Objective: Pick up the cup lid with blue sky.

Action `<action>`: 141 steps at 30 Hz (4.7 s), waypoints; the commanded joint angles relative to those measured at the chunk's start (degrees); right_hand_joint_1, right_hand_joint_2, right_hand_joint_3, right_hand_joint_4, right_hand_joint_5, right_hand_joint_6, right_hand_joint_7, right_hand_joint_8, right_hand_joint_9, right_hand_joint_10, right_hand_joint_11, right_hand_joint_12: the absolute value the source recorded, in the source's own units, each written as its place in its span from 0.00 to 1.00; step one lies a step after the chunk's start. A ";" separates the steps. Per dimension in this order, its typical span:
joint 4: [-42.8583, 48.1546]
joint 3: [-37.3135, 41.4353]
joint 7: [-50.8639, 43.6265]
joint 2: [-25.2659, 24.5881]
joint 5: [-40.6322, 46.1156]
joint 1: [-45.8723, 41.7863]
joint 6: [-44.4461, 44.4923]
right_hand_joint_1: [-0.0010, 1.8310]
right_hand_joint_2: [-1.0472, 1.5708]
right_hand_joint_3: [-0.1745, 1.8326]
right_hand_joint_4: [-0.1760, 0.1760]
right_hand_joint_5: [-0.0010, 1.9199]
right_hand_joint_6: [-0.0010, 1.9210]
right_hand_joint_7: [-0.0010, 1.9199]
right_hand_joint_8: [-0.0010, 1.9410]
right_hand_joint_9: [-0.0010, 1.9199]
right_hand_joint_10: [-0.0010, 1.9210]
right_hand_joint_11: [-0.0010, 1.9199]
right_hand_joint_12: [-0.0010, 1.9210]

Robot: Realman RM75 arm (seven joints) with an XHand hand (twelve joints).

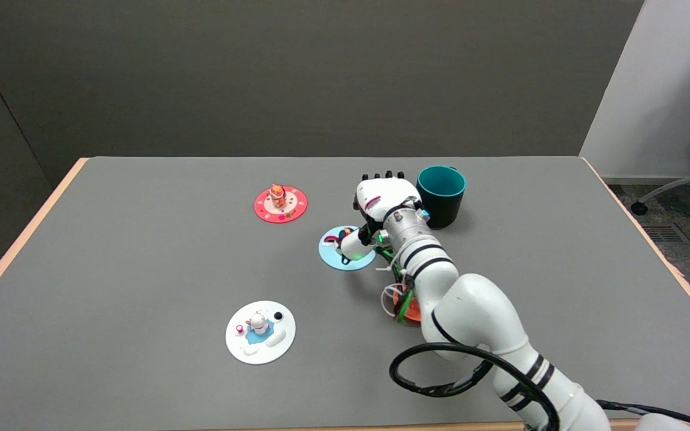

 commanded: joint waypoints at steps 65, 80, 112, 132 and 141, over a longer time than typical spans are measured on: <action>12.02 -8.58 14.18 -4.31 -10.41 5.63 11.63 0.51 0.71 0.40 0.29 0.45 0.25 0.32 0.48 0.29 0.33 0.24 0.16; 12.10 -8.29 15.07 -3.91 -10.33 5.67 11.80 0.54 0.84 0.19 0.49 0.38 0.71 0.23 0.62 0.24 0.49 0.21 0.27; 3.04 -7.65 14.88 -1.11 -8.74 9.30 11.40 0.66 0.82 0.18 0.16 0.44 0.54 0.44 0.73 0.31 0.61 0.22 0.48; -2.28 -6.70 10.61 2.60 -0.18 13.41 10.60 0.69 0.79 0.17 0.14 0.46 0.51 0.56 0.52 0.38 0.59 0.24 0.53; -4.48 -4.86 5.89 5.40 4.45 15.54 10.52 0.68 0.80 0.16 0.15 0.46 0.51 0.56 0.52 0.39 0.60 0.27 0.57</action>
